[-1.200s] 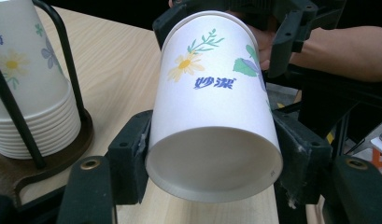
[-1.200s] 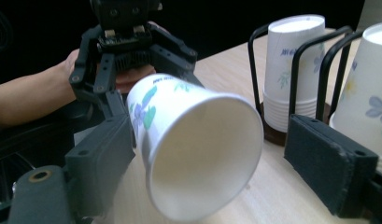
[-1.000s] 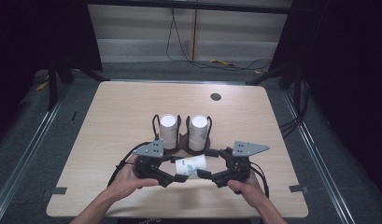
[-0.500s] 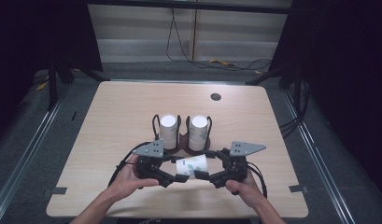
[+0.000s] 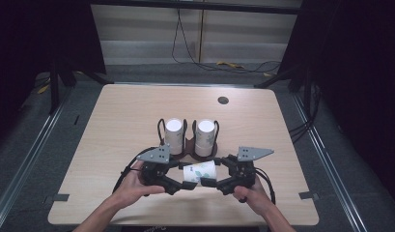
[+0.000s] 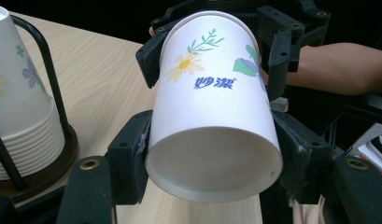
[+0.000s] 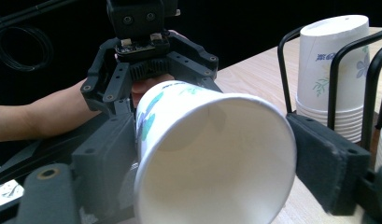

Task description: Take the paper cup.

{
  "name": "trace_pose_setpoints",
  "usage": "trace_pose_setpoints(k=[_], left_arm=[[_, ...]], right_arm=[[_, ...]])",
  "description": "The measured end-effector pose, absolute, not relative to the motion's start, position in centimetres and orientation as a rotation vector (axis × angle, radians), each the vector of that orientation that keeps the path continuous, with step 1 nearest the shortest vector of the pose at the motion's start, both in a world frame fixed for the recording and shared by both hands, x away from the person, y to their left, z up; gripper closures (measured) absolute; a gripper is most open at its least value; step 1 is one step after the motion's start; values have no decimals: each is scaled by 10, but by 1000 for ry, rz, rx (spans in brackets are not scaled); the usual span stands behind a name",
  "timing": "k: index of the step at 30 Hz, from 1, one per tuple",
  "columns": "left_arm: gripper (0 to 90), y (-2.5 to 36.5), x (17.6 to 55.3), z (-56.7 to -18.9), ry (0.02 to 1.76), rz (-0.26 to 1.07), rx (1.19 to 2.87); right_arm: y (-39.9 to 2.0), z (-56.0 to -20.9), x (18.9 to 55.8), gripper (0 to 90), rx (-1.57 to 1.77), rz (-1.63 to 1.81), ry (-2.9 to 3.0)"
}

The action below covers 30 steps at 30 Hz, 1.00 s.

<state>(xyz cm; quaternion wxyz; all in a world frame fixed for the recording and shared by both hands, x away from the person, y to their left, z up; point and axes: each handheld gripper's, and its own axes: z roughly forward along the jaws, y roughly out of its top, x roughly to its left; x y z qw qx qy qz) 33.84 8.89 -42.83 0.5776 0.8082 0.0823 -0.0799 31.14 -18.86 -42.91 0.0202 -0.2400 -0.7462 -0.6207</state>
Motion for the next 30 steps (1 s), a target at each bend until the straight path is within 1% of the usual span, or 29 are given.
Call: trace_pose_setpoints(k=[10,11,12,14,21,27,30], left_arm=[[355,89,342,-431,223,-227,1874],[335,88,343,-433,240,-226,1878],[319,88,343,-433,240,-226,1878],[306,88,344,-434,253,-230,1879],[289,88,345,-436,269,-245,1887],[203,86,345,-439,285,-215,1921],[193,86,345,-440,287,-214,1928]], right_arm=[[-192,-430,314,244,-745,-1937,-2288],[-193,-429,314,265,-740,-1936,-2287],[-193,-429,314,265,-740,-1936,-2287],[-193,-430,314,284,-736,-1933,-2284],[-193,-429,315,301,-735,-1935,-2280],[-193,-430,315,314,-750,-1929,-2291],[-194,-430,316,317,-762,-1928,-2292]])
